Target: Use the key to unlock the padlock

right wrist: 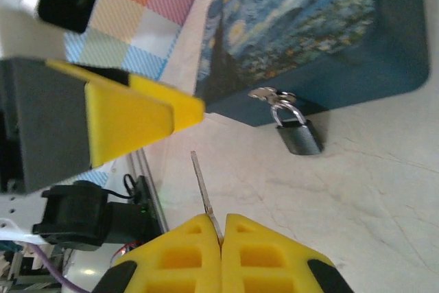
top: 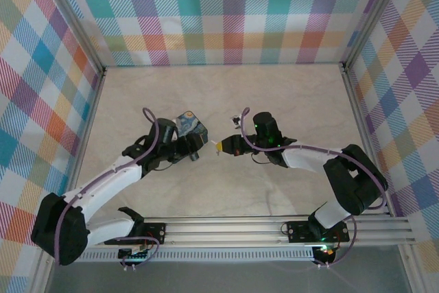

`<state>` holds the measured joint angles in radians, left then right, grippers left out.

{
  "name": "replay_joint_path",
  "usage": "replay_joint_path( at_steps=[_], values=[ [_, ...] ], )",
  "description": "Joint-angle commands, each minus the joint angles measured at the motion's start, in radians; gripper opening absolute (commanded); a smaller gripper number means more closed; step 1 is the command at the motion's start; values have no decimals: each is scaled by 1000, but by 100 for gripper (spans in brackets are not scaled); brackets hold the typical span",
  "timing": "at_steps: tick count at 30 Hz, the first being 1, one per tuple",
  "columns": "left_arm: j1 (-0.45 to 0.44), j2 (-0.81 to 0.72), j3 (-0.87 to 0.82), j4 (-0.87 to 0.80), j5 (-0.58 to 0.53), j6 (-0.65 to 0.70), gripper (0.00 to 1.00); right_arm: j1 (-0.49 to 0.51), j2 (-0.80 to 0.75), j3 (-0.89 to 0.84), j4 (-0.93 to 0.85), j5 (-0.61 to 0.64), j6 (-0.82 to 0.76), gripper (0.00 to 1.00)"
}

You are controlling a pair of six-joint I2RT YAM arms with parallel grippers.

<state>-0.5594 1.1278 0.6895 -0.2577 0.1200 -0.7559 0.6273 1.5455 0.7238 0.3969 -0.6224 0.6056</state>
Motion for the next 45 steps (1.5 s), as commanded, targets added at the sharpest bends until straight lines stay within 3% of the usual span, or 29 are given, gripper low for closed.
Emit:
replay_joint_path(
  at_steps=[1,6,15,21,31,38,41,45],
  values=[
    [-122,13,-52,-95,-298,-131,72,-22,-14,23,-136,61,-81,0],
    [-237,211,-3,-58,-439,-170,72,-31,-21,23,-202,81,-107,0],
    [-248,391,79,-49,-599,-223,72,-31,-118,-12,-272,80,-149,0],
    [-248,524,149,-29,-613,-211,64,-31,-137,-34,-268,61,-155,0],
    [-248,642,236,-58,-690,-219,42,-31,-127,-38,-260,41,-138,0],
    [-220,614,270,-108,-639,-155,12,-31,-122,-46,-269,41,-135,0],
    [-190,544,279,-153,-580,-131,11,-28,-111,-56,-253,25,-119,0],
    [-120,423,279,-180,-396,-115,11,5,-97,-47,-239,47,-100,0]
  ],
)
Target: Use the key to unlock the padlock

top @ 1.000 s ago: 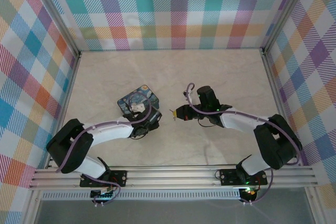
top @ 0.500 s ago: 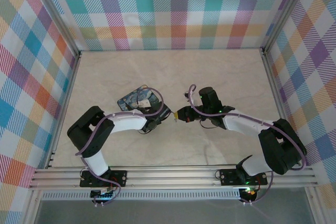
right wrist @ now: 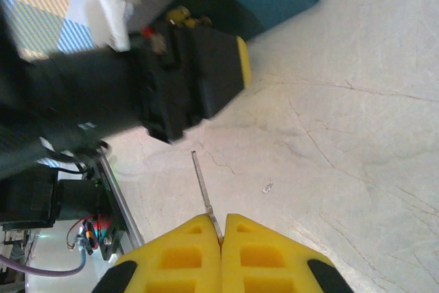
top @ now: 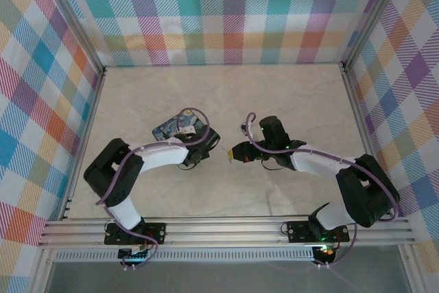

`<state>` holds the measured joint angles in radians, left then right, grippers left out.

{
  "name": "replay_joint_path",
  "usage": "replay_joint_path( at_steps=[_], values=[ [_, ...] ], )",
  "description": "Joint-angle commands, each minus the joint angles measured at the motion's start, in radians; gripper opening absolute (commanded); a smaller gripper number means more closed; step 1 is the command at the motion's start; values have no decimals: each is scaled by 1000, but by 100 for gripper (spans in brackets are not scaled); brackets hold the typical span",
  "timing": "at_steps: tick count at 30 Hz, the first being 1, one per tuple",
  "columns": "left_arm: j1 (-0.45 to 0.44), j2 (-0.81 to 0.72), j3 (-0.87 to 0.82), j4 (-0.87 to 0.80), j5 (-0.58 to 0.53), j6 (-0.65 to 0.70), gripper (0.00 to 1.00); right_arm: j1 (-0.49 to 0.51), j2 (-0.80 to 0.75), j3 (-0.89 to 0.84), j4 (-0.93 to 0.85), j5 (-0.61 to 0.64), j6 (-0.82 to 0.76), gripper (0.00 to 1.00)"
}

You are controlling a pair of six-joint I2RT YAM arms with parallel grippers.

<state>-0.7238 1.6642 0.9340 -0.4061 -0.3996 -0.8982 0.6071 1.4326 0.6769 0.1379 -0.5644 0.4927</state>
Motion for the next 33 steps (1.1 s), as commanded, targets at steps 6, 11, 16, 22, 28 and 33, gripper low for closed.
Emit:
replay_joint_path(
  at_steps=[6,11,16,22,28,33],
  values=[
    [233,-208,55,-38,548,-43,11,79,29,12,64,52,65,0],
    [291,-239,69,-47,724,-109,10,102,40,75,97,54,70,0],
    [338,-271,10,72,864,-252,8,144,97,160,125,70,50,0],
    [364,-327,22,63,891,-281,8,145,132,236,46,122,-31,0],
    [377,-352,-22,120,924,-342,8,146,125,244,55,121,-63,0],
    [380,-372,-43,160,925,-366,7,149,144,257,63,135,-63,0]
  ],
)
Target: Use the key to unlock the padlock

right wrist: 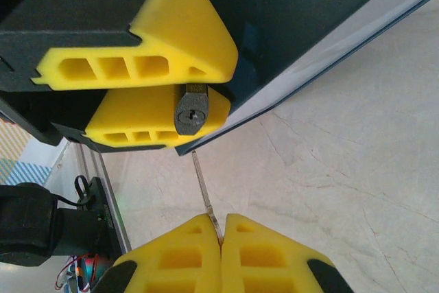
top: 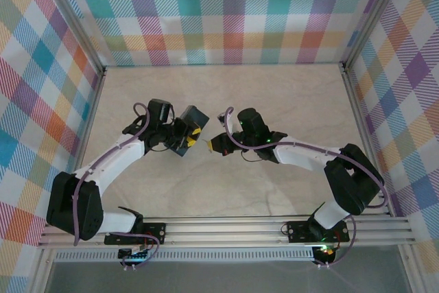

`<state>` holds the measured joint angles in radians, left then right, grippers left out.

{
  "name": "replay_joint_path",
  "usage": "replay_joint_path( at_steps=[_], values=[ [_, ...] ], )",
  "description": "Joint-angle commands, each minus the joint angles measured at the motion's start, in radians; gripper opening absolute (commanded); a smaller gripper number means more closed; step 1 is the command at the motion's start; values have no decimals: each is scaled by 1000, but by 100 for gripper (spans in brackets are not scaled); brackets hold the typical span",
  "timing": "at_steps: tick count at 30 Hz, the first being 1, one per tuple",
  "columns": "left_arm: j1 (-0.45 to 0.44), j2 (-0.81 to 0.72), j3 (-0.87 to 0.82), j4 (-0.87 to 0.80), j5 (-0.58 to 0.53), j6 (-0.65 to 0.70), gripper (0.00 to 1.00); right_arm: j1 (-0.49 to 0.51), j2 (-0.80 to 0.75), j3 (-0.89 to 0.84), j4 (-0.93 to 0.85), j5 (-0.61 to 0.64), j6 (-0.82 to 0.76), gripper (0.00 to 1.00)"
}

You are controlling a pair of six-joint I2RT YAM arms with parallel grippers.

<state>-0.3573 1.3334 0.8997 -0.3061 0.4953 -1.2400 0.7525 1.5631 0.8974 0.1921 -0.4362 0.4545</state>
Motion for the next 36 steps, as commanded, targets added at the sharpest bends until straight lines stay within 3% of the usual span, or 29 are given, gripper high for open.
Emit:
replay_joint_path(
  at_steps=[1,36],
  values=[
    [14,-44,-8,58,29,-25,7,5,14,38,14,2,-26,0],
    [21,-101,-45,68,24,-45,4,20,78,91,30,-28,-52,0]
  ],
)
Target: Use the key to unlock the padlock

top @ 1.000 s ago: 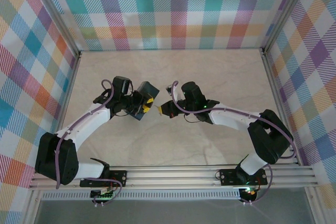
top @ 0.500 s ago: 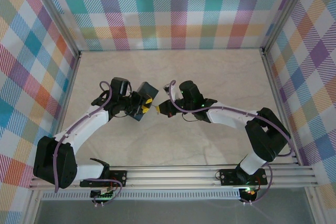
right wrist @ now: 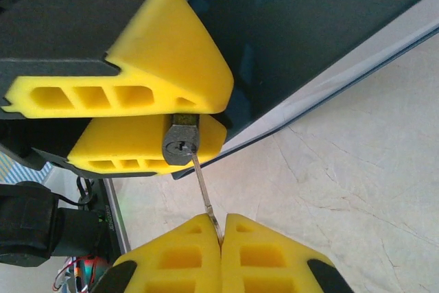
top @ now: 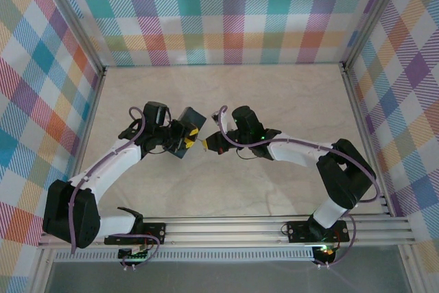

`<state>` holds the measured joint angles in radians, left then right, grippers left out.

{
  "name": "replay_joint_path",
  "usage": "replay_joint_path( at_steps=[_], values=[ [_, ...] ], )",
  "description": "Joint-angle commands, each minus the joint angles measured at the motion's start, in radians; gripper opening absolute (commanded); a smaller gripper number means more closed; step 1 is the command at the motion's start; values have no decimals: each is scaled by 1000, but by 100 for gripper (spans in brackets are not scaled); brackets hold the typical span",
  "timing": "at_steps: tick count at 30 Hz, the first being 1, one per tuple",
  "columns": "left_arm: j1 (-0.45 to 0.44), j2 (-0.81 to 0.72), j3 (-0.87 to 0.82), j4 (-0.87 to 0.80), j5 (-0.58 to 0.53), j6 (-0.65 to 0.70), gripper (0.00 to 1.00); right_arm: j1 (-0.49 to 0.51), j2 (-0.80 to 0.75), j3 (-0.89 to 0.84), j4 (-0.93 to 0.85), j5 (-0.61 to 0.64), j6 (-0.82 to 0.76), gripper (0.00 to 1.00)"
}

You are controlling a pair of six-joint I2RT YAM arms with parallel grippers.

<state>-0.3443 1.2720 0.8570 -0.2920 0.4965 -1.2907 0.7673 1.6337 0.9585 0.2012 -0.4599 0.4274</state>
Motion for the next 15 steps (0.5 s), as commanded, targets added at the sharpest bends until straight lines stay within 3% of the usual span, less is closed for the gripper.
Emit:
replay_joint_path(
  at_steps=[1,15],
  values=[
    [8,-39,-2,57,23,6,4,6,8,30,22,-6,-25,0],
    [14,-49,-9,45,14,12,4,6,-17,23,30,-22,-24,0]
  ],
)
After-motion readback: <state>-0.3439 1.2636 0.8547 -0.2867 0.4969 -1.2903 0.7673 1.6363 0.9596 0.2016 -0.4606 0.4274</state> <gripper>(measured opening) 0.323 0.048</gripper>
